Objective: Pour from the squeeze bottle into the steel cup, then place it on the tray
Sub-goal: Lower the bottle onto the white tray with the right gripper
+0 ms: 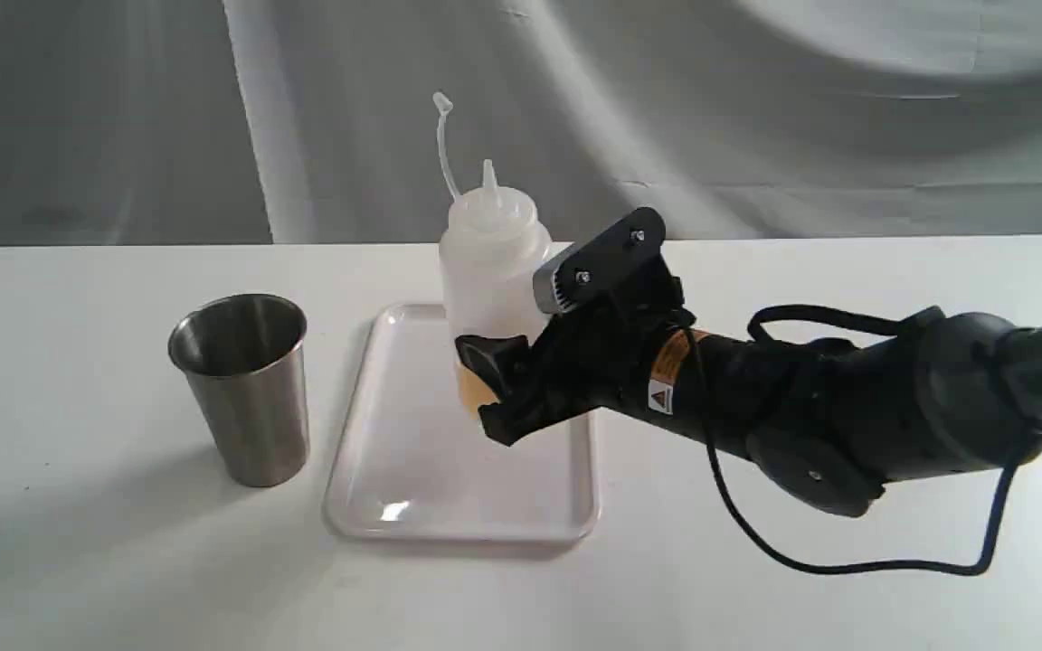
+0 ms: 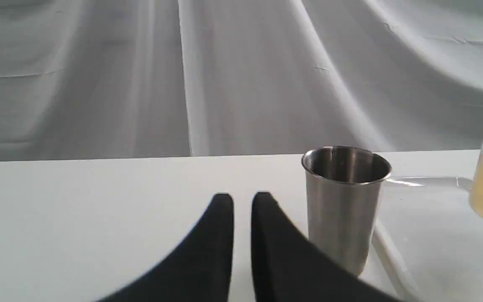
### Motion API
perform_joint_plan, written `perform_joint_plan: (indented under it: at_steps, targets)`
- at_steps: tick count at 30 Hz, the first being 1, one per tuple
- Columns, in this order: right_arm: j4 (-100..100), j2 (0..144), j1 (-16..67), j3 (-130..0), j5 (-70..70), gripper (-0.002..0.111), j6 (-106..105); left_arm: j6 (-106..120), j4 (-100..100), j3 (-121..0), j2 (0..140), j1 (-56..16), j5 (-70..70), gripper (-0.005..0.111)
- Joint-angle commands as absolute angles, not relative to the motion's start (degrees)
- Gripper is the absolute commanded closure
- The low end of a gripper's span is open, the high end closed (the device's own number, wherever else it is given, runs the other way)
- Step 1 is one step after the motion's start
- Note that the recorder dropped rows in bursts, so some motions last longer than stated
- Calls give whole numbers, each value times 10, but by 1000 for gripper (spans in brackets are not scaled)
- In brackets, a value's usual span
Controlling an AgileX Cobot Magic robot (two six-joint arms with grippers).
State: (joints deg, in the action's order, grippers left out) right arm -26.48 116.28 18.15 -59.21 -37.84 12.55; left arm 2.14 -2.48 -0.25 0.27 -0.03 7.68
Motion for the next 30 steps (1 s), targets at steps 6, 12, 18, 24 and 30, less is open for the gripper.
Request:
perform_joint_plan:
  at_steps: [6,12,18,24,30]
  targets:
    - [-196,1176,188,-594,-426,62,79,19,-26,0,0,0,76,98]
    - [-189,1177,189,-594,-426,62,76,19,-26,0,0,0,76,98]
    - [-179,1177,194,-619,-373,62,57,20,-26,0,0,0,76,98]
    - [-177,1185,202,-657,-353,62,45,20,-26,0,0,0,76,98]
    - [-161,1210,214,-668,-353,62,44,19,-26,0,0,0,76,98]
